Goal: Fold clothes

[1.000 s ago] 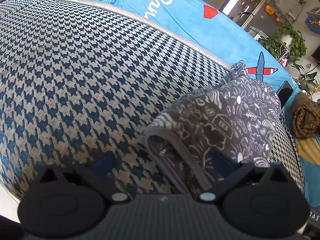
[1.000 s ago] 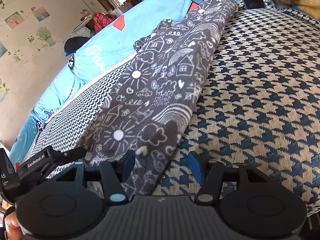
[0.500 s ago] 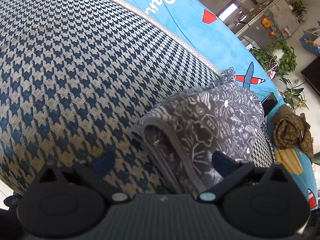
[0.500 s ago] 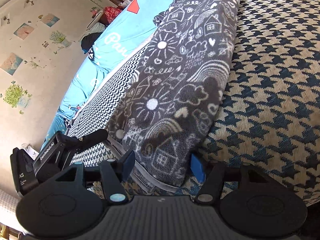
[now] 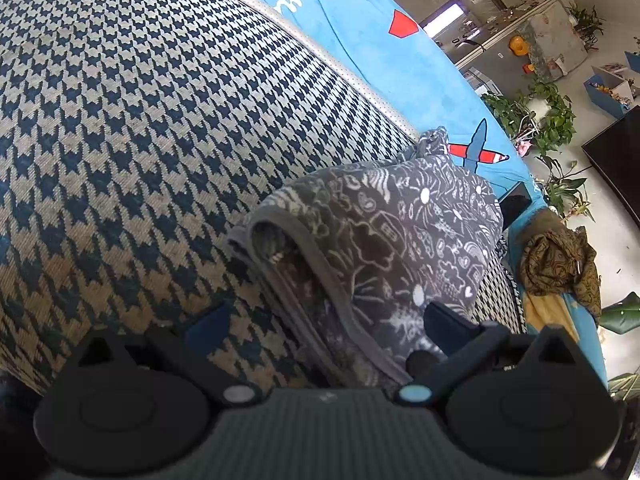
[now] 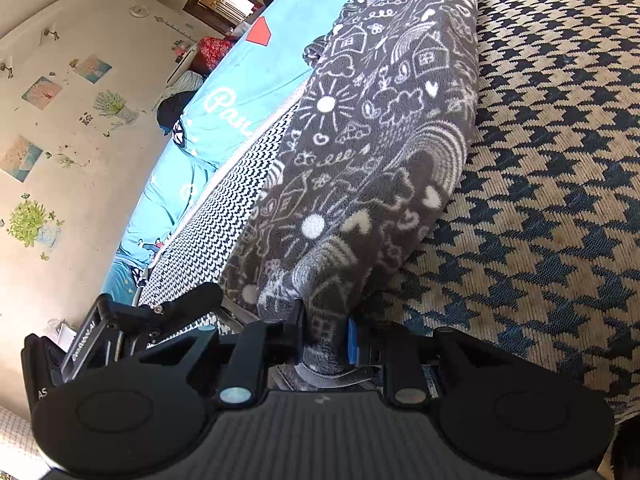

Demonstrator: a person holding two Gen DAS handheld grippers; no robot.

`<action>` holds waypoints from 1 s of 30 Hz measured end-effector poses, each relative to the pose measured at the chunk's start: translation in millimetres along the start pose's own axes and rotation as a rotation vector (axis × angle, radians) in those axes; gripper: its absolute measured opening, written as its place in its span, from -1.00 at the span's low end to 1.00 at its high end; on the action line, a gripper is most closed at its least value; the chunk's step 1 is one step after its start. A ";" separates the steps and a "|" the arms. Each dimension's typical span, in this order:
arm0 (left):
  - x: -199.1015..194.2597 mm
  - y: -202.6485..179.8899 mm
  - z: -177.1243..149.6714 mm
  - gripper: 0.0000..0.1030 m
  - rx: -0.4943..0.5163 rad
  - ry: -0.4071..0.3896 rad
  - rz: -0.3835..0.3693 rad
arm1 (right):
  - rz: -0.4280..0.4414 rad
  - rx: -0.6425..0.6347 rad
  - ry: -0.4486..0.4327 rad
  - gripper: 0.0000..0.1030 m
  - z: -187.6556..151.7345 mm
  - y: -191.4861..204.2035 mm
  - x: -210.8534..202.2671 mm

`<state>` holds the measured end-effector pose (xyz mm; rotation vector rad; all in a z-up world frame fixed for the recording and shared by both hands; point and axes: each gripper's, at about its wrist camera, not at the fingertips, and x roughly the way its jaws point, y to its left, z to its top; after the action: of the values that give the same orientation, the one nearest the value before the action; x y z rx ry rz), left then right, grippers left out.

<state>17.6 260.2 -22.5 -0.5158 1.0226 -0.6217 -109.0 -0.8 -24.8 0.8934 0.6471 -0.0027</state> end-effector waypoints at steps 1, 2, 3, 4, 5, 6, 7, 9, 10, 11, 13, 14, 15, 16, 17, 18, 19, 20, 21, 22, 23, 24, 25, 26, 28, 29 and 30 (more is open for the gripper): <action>2.4 -1.3 -0.7 1.00 -0.009 0.008 -0.019 | 0.019 0.004 -0.008 -0.61 1.6 1.3 -1.9; 4.5 -2.0 -1.5 1.00 -0.016 0.018 -0.039 | 0.039 0.007 -0.017 -0.62 3.2 2.6 -3.9; 6.7 -2.6 -2.4 1.00 -0.024 0.028 -0.057 | 0.058 0.007 -0.028 -0.62 5.0 4.8 -6.4; 10.6 -5.0 -3.8 1.00 -0.035 0.036 -0.072 | 0.069 0.005 -0.034 -0.63 6.5 6.1 -8.1; 14.3 -6.4 -4.4 1.00 -0.046 0.040 -0.085 | 0.080 0.005 -0.040 -0.63 8.2 7.5 -9.7; 18.2 -7.0 -4.9 1.00 -0.060 0.043 -0.098 | 0.093 0.012 -0.044 -0.63 9.6 8.1 -11.2; 22.6 -7.3 -5.1 1.00 -0.074 0.048 -0.113 | 0.104 0.020 -0.047 -0.63 10.9 8.4 -12.2; 33.6 -8.0 -4.8 1.00 -0.112 0.057 -0.155 | 0.118 0.030 -0.053 -0.63 12.9 8.8 -14.1; 38.6 -7.8 -4.5 1.00 -0.134 0.061 -0.179 | 0.123 0.033 -0.056 -0.64 13.8 9.0 -14.9; 42.9 -8.3 -3.9 1.00 -0.149 0.062 -0.189 | 0.128 0.036 -0.057 -0.64 14.4 8.8 -15.5; 49.1 -10.2 -2.6 1.00 -0.166 0.049 -0.198 | 0.136 0.039 -0.056 -0.64 14.7 8.3 -16.8; 51.0 -11.6 -1.8 1.00 -0.168 0.036 -0.198 | 0.128 0.033 -0.051 -0.64 14.3 8.4 -16.5; 51.9 -12.1 -1.5 1.00 -0.171 0.022 -0.194 | 0.118 0.027 -0.045 -0.64 14.0 8.4 -16.3; 52.7 -12.6 -1.2 0.99 -0.174 0.009 -0.189 | 0.102 0.021 -0.037 -0.64 13.1 7.7 -15.7; 52.4 -14.2 -1.1 0.94 -0.170 -0.005 -0.179 | 0.083 0.025 -0.023 -0.62 11.8 5.9 -14.1; 51.9 -16.2 -1.0 0.90 -0.157 -0.015 -0.161 | 0.063 0.029 -0.008 -0.55 10.3 3.9 -12.2; 51.5 -18.2 -1.0 0.83 -0.143 -0.024 -0.143 | 0.044 0.034 0.007 -0.52 8.9 2.0 -10.4; 51.6 -20.2 -1.3 0.78 -0.130 -0.032 -0.131 | 0.030 0.048 0.024 -0.44 7.7 -0.4 -8.1; 48.7 -20.1 -1.3 0.76 -0.121 -0.039 -0.124 | 0.019 0.064 0.036 -0.31 6.2 -3.4 -6.3; 45.8 -20.0 -1.2 0.74 -0.112 -0.046 -0.118 | 0.009 0.080 0.048 -0.24 4.8 -6.4 -4.5; 44.6 -20.5 -1.0 0.74 -0.108 -0.052 -0.115 | 0.008 0.085 0.049 -0.08 3.9 -7.3 -3.6; 43.4 -20.6 -0.4 0.74 -0.102 -0.058 -0.102 | 0.008 0.089 0.049 0.01 3.1 -8.0 -2.8; 42.2 -20.6 0.1 0.73 -0.095 -0.064 -0.090 | 0.008 0.093 0.049 0.05 2.3 -8.7 -1.9; 41.0 -20.7 0.7 0.73 -0.089 -0.070 -0.077 | 0.010 0.084 0.045 0.15 1.4 -6.9 -1.0; 39.9 -20.5 2.9 0.75 -0.067 -0.072 -0.047 | 0.014 0.062 0.037 0.29 -0.3 -2.9 0.9; 39.1 -20.6 3.0 0.75 -0.054 -0.070 -0.039 | 0.005 0.039 0.031 0.29 -1.7 0.3 2.3; 40.0 -22.6 3.8 0.75 -0.039 -0.070 -0.029 | -0.011 0.002 0.025 0.29 -3.1 5.1 4.5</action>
<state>31.0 216.9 -30.6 -0.5836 0.9639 -0.6065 -105.6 5.9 -24.9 0.8927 0.6751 -0.0018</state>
